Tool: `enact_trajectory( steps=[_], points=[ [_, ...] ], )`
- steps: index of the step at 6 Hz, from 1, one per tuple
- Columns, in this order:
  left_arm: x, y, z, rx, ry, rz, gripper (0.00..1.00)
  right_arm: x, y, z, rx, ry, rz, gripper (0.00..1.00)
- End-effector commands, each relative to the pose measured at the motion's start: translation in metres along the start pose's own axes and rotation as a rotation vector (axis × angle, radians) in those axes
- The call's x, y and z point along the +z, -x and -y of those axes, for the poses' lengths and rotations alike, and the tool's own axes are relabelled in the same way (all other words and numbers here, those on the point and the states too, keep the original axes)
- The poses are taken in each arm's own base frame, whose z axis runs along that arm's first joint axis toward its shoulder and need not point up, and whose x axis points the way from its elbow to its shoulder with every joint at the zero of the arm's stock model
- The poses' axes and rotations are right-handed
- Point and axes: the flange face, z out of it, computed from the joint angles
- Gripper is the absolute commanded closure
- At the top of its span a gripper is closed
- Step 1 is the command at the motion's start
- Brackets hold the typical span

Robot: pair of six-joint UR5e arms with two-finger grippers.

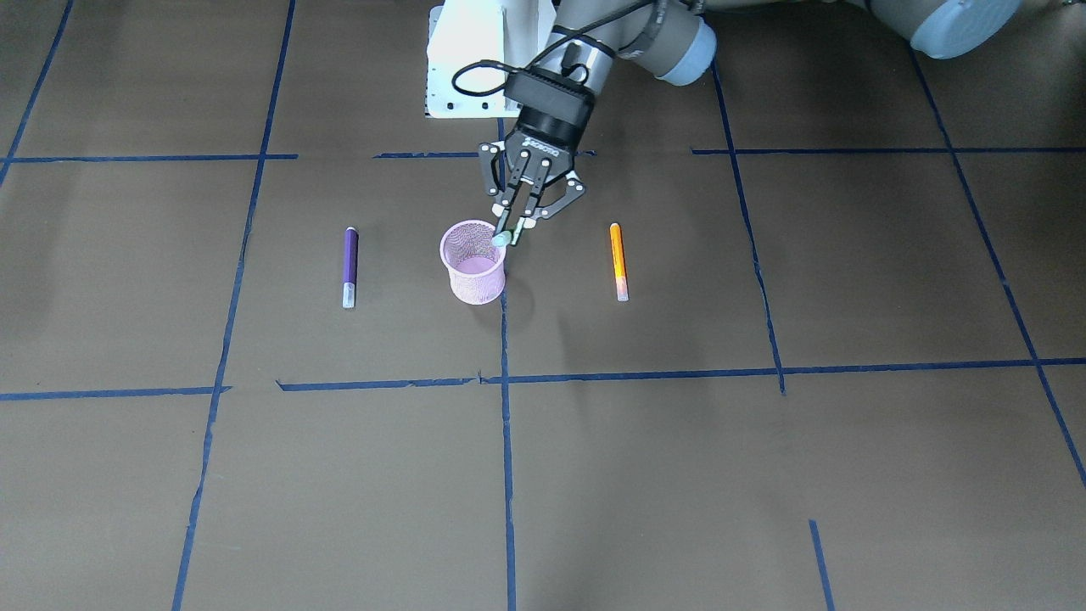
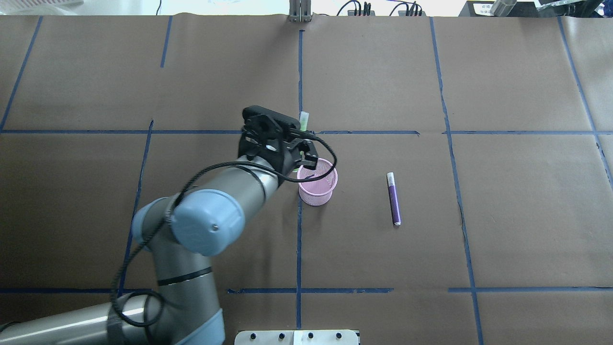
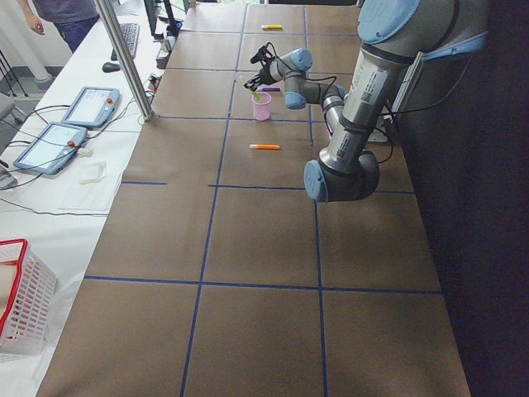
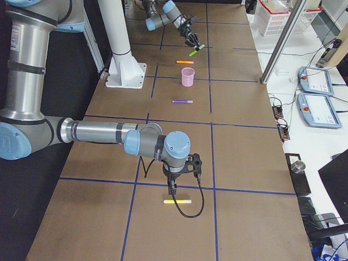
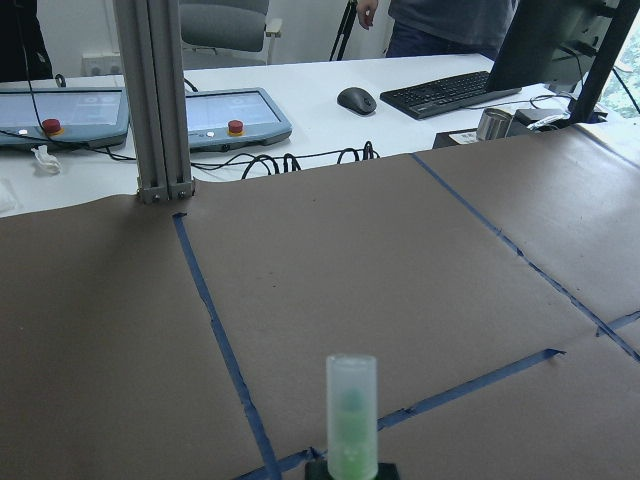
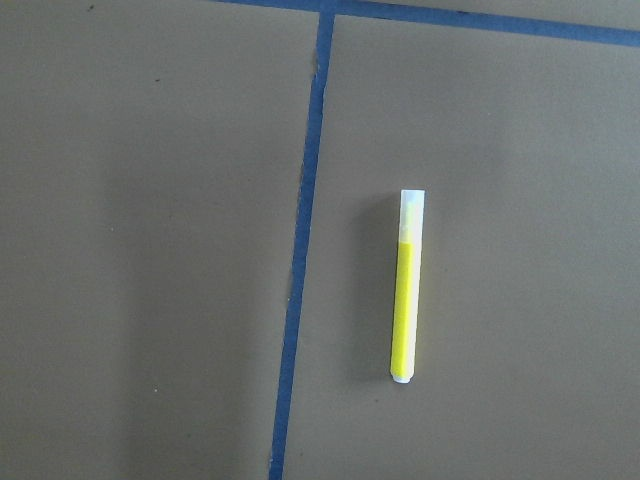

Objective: Collect pens into pen holder
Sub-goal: 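Carry the green highlighter with the left gripper and drop it into the lavender cup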

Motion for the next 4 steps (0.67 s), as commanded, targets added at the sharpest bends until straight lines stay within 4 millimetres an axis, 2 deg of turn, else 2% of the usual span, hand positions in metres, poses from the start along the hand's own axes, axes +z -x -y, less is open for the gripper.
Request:
enact_trajectory(
  steps=[1, 2, 3, 4],
  points=[
    [0.026, -0.021, -0.012, -0.024, -0.007, 0.042, 0.94, 0.0, 0.0, 0.0, 0.001, 0.001, 0.0, 0.0],
    [0.021, -0.036, -0.033, -0.016, 0.009, 0.032, 0.92, 0.001, -0.001, 0.0, 0.002, 0.002, 0.0, 0.0],
    [0.016, -0.046, -0.044, -0.014, 0.015, 0.023, 0.81, 0.001, -0.001, 0.0, 0.002, 0.002, -0.001, 0.0],
    [0.011, -0.055, -0.045, -0.021, 0.017, 0.006, 0.3, 0.0, 0.0, 0.001, 0.0, 0.0, 0.0, 0.0]
  ],
)
